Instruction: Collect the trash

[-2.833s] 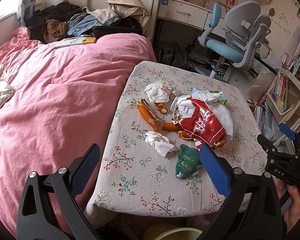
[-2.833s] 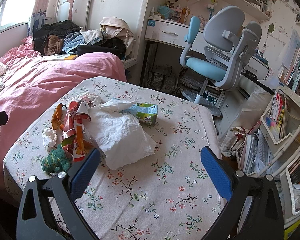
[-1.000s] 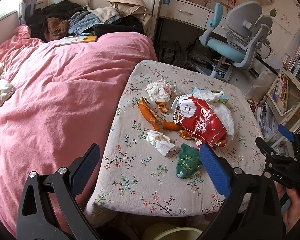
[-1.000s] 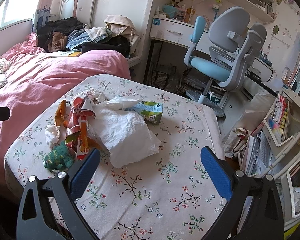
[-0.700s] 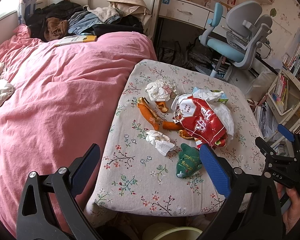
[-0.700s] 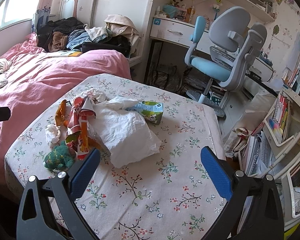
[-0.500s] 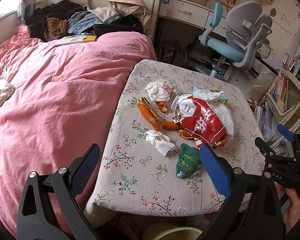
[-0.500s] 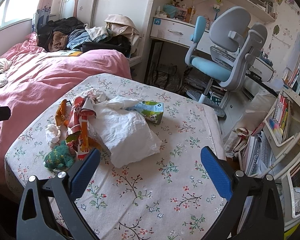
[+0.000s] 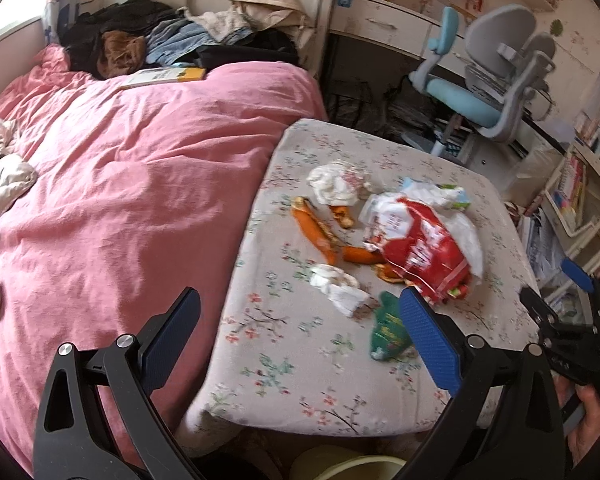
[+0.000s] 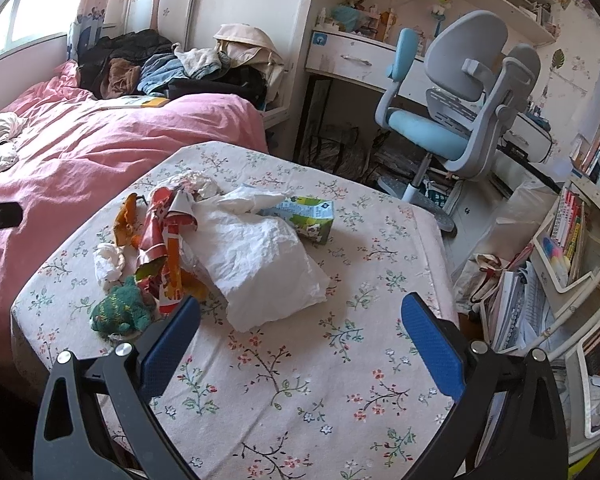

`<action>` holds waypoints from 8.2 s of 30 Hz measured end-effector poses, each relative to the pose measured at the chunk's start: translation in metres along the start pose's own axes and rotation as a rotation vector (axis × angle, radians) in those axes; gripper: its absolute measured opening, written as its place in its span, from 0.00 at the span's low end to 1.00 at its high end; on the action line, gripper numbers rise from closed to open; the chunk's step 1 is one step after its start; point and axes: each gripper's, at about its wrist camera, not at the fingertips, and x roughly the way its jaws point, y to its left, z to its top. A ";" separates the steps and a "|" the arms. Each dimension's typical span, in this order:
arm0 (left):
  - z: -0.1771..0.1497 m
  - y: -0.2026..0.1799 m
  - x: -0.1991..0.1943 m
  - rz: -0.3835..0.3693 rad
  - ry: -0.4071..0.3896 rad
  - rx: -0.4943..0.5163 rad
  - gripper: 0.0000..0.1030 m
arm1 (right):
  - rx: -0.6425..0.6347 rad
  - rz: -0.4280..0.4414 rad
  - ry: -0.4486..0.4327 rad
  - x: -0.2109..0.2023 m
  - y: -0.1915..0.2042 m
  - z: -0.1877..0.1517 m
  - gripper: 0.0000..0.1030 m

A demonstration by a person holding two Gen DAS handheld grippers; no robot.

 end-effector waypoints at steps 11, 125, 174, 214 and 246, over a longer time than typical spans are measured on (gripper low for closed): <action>0.006 -0.007 0.012 0.051 0.027 0.059 0.93 | -0.029 0.089 0.018 0.004 0.007 0.005 0.93; -0.142 -0.065 -0.057 -0.194 0.202 0.356 0.82 | 0.303 0.418 0.063 -0.092 0.007 -0.115 0.67; -0.129 -0.053 -0.061 -0.165 0.115 0.280 0.85 | 0.278 0.425 0.084 -0.088 0.019 -0.118 0.67; -0.125 -0.051 -0.060 -0.148 0.104 0.268 0.90 | 0.278 0.423 0.086 -0.089 0.022 -0.118 0.67; -0.015 -0.014 0.033 -0.066 0.146 0.053 0.91 | 0.062 0.425 0.081 -0.026 0.028 -0.021 0.67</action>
